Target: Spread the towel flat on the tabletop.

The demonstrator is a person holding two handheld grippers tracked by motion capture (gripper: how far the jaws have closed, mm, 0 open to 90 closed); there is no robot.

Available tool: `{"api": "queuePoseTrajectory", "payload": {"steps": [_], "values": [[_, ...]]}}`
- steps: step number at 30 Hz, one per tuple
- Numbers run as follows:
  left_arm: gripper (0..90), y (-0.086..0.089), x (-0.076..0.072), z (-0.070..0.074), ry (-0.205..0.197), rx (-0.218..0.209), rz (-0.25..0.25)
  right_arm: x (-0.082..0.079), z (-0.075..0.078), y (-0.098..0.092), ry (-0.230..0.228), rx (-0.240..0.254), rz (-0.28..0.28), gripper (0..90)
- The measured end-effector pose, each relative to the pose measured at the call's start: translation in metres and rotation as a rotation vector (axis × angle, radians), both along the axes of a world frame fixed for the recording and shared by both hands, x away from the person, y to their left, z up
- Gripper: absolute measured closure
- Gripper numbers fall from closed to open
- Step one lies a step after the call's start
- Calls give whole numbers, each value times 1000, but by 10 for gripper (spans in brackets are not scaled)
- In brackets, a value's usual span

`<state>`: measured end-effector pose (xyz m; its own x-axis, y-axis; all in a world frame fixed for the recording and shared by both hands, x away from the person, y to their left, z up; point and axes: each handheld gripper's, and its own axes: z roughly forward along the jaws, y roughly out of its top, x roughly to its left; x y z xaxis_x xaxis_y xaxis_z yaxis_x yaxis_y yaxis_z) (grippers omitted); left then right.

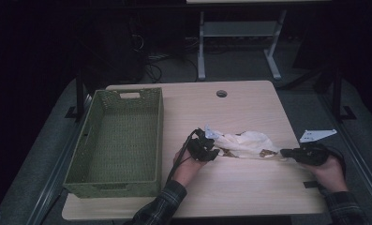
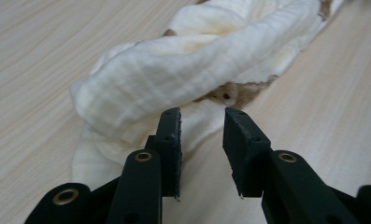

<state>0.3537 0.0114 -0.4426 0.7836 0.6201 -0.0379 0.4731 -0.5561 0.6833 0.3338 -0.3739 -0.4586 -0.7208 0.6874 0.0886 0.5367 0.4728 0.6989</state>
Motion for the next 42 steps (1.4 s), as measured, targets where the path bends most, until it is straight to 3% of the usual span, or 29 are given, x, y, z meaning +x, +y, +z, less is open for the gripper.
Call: {"api": "queuePoseTrajectory", "payload": {"steps": [8, 9, 12, 17, 19, 26, 33, 36, 42], "values": [[706, -3, 13, -14, 7, 37, -3, 1, -1, 1, -4, -9, 13, 884], [758, -3, 16, -17, 10, 49, -4, 1, -1, 2, -2, -10, 10, 884], [886, -3, 19, -17, 25, 38, -4, 1, -1, 1, -5, -10, 13, 884], [898, -1, 16, -8, 26, 5, -4, 0, 0, 0, -7, -1, 11, 884], [898, 3, 11, 2, 28, -34, -8, -2, 2, 0, -11, 3, 11, 884], [898, 17, -18, 19, 40, -61, -18, -20, 8, 4, -28, 16, 47, 885], [898, 30, -43, 18, 82, -65, -11, -37, 6, 10, -12, 30, 94, 885], [898, 34, -58, 14, 105, -46, -9, -46, 2, 14, 6, 25, 124, 884], [898, 40, -71, 6, 146, -13, -5, -59, -4, 18, 26, 18, 182, 884]]}}
